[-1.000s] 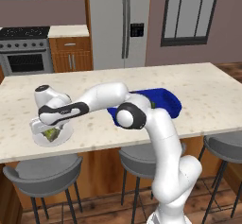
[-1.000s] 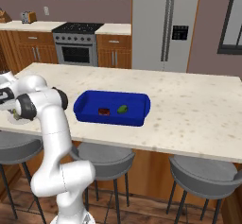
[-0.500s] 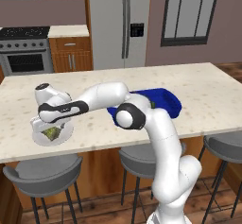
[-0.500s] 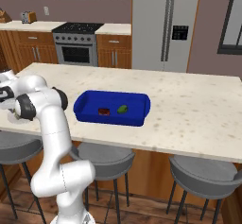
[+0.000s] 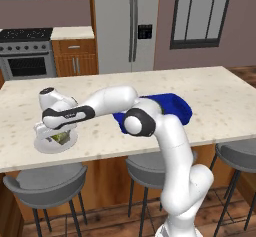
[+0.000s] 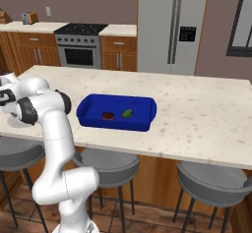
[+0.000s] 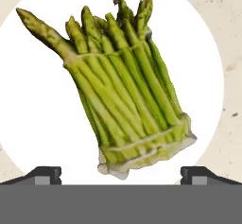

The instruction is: Create a steak meal by picking up the steak and asparagus from the tray and placing them on the plate. Leave the avocado on the tray.

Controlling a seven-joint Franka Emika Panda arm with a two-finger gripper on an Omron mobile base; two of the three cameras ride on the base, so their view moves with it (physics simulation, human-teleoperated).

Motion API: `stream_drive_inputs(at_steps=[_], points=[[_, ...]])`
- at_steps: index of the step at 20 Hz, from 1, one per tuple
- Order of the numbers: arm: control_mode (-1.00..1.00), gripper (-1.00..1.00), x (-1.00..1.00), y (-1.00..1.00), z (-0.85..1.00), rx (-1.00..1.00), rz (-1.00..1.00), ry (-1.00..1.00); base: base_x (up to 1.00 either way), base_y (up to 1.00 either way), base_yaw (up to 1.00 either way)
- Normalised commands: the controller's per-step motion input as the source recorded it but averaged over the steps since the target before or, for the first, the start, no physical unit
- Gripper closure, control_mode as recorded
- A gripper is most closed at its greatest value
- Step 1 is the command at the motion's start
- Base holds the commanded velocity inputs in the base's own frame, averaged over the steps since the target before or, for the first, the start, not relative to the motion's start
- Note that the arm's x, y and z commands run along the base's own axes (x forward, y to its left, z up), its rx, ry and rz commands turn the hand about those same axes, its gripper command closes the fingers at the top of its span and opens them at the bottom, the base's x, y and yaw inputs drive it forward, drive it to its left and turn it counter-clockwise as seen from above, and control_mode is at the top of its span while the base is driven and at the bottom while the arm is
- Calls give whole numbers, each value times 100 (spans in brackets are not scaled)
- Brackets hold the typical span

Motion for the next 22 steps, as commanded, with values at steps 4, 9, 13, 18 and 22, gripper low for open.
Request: stream_drive_inputs(at_steps=[4, 9, 13, 18, 22], points=[[-100, -100, -1, 0, 20, 0, 0, 0, 0, 0, 0], [-100, -100, -10, -13, 49, 0, -5, 0, 0, 0, 0], [-100, -100, -16, -52, 46, 0, -6, -3, 0, 0, 0], [-100, -100, -7, -93, 34, 0, -2, -4, 0, 0, 0], [-100, -100, -8, -100, 38, 1, -1, -9, 0, 0, 0]])
